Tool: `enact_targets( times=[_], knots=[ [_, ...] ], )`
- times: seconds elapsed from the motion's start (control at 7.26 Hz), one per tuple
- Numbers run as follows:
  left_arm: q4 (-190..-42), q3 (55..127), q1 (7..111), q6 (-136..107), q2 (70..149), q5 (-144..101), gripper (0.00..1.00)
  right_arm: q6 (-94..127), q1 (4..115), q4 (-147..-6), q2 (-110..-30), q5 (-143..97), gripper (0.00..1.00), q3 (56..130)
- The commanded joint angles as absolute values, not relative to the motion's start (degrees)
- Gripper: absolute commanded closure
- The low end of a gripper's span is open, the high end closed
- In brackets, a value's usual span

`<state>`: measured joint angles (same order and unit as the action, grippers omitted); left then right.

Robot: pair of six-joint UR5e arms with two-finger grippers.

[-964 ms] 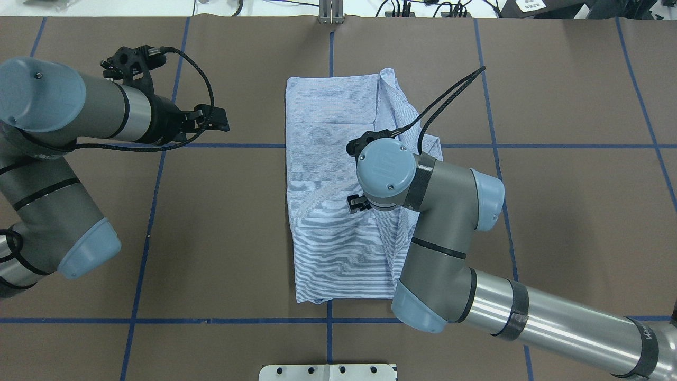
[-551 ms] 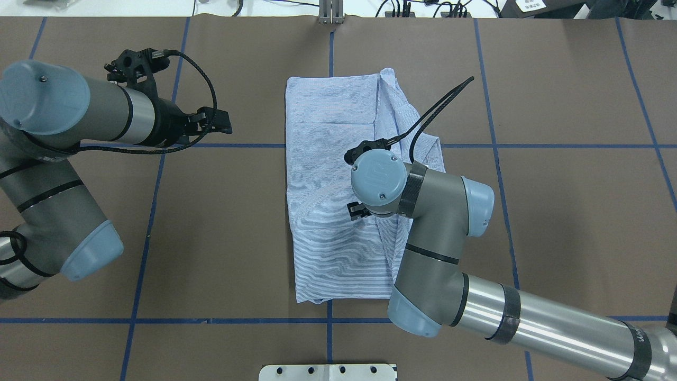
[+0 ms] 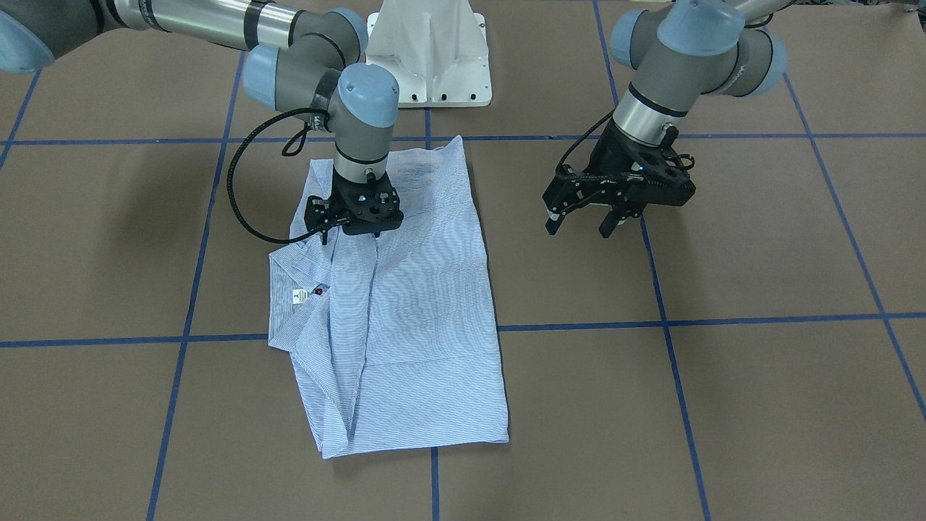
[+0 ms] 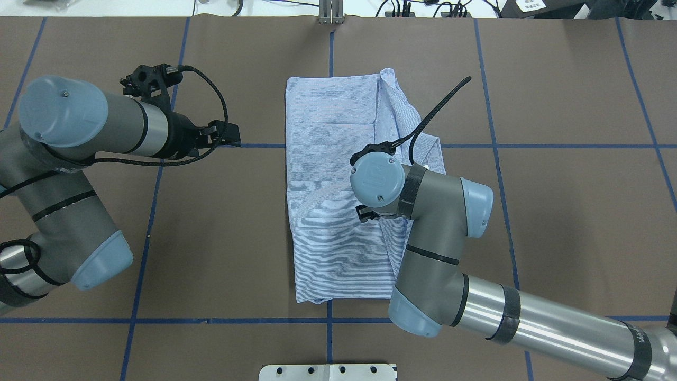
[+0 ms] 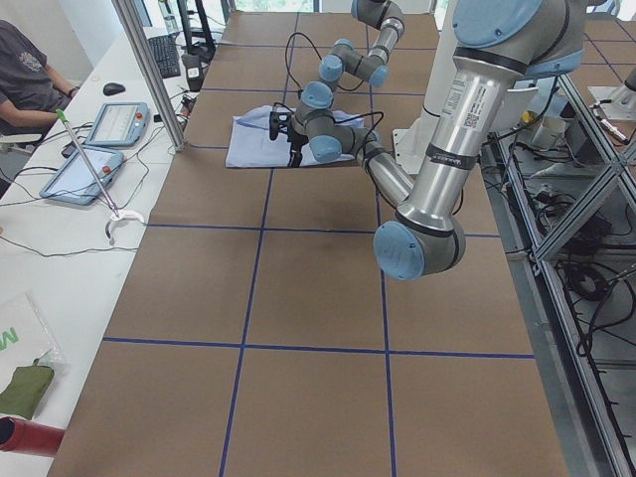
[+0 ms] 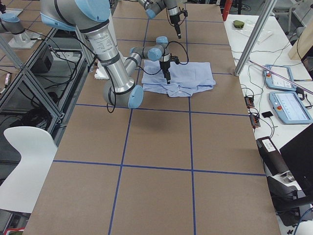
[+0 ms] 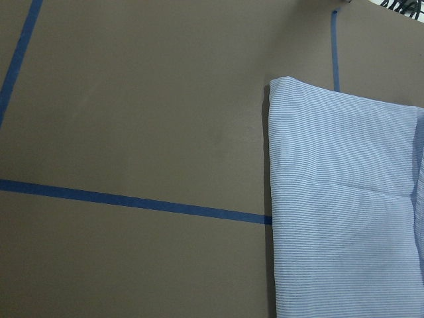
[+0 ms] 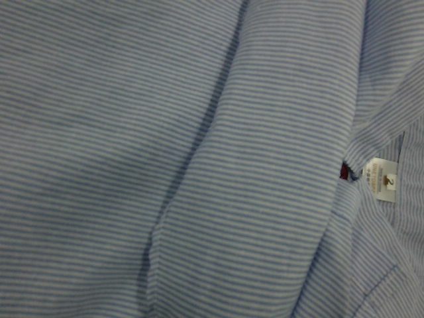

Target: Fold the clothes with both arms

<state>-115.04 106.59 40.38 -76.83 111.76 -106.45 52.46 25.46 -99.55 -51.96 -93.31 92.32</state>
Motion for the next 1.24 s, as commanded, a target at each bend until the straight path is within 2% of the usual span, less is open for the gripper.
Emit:
enact_targets(
  times=[0.0, 0.28, 0.55, 1.1],
  knots=[
    [-115.05, 106.52, 39.38, -77.69, 112.06, -106.35, 0.00, 51.60, 26.54, -100.37, -52.56, -93.25, 0.00, 92.55],
    [-115.05, 106.52, 38.85, -78.66, 112.41, -106.26, 0.00, 48.18, 28.38, -103.34, -54.47, -93.34, 0.00, 95.95],
    [-115.05, 106.61, 38.76, -78.66, 113.02, -106.26, 0.00, 44.75, 30.14, -103.54, -61.05, -93.25, 0.00, 100.88],
    [-114.79, 107.14, 38.76, -79.19, 114.52, -106.43, 0.00, 40.96, 33.13, -102.75, -64.08, -94.13, 0.00, 103.18]
  ],
)
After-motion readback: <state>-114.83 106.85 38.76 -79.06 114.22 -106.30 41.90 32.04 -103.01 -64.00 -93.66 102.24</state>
